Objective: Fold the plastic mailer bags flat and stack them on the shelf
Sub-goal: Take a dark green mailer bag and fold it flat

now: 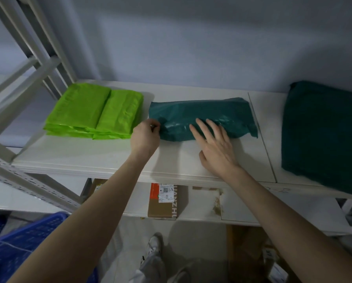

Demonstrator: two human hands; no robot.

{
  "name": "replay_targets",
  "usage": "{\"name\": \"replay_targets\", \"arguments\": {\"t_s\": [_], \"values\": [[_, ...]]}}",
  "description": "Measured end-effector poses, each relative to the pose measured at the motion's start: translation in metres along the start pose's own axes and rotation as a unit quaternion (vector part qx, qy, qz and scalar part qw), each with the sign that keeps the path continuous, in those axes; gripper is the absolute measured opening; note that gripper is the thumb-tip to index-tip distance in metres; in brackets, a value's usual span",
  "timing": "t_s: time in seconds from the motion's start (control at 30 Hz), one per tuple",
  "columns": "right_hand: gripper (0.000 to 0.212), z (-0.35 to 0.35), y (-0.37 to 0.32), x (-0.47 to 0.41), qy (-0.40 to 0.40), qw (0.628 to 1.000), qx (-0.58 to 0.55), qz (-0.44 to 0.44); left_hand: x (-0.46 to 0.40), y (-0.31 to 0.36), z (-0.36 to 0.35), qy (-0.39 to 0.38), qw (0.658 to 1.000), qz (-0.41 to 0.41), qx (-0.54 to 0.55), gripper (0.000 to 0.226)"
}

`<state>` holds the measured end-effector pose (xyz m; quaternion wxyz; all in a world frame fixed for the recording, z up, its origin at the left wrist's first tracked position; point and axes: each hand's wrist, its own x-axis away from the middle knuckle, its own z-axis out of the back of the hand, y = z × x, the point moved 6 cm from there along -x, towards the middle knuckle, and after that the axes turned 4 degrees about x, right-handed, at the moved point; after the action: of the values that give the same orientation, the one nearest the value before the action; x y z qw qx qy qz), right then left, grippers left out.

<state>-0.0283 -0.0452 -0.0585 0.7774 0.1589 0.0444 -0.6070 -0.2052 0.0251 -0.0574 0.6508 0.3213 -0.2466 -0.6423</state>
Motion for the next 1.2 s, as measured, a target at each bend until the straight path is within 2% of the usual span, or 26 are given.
{"name": "replay_targets", "arguments": {"t_s": [0.07, 0.13, 0.2, 0.27, 0.3, 0.37, 0.47, 0.6, 0.73, 1.0, 1.2], "values": [[0.072, 0.002, 0.0, -0.003, 0.0, 1.0, -0.014, 0.001, 0.007, 0.013, 0.002, 0.047, 0.991, -0.028, -0.12, 0.028], [0.071, 0.003, 0.001, -0.006, 0.003, 1.0, -0.021, 0.002, 0.017, 0.037, -0.001, 0.079, 0.98, -0.13, -0.132, 0.037], [0.068, 0.003, 0.0, -0.01, 0.009, 1.0, -0.025, -0.001, 0.028, 0.062, -0.021, 0.018, 0.956, -0.268, -0.116, 0.048], [0.063, 0.004, 0.0, -0.012, 0.019, 1.0, -0.023, -0.004, 0.036, 0.074, -0.045, -0.081, 0.929, -0.331, -0.144, 0.055], [0.062, 0.003, 0.002, -0.013, 0.019, 1.0, -0.017, -0.007, 0.036, 0.074, -0.054, -0.119, 0.925, -0.323, -0.161, 0.057], [0.061, 0.003, 0.006, -0.011, 0.013, 1.0, -0.004, -0.01, 0.032, 0.07, -0.063, -0.148, 0.926, -0.297, -0.18, 0.064], [0.059, -0.001, 0.011, -0.008, 0.015, 1.0, 0.016, -0.003, 0.028, 0.068, -0.064, -0.141, 0.924, -0.301, -0.19, 0.07], [0.067, -0.003, 0.022, -0.005, 0.02, 0.999, 0.019, -0.033, 0.022, 0.071, -0.063, -0.119, 0.916, -0.316, -0.217, 0.072], [0.073, -0.004, 0.044, -0.003, 0.009, 0.998, 0.031, -0.053, 0.014, 0.074, -0.069, -0.131, 0.905, -0.331, -0.231, 0.071], [0.076, -0.01, 0.069, -0.003, -0.044, 0.996, -0.01, -0.073, 0.004, 0.08, -0.071, -0.141, 0.9, -0.333, -0.244, 0.064], [0.071, -0.01, 0.082, 0.001, -0.016, 0.997, -0.04, -0.068, 0.001, 0.08, -0.068, -0.12, 0.905, -0.335, -0.232, 0.058]]}}
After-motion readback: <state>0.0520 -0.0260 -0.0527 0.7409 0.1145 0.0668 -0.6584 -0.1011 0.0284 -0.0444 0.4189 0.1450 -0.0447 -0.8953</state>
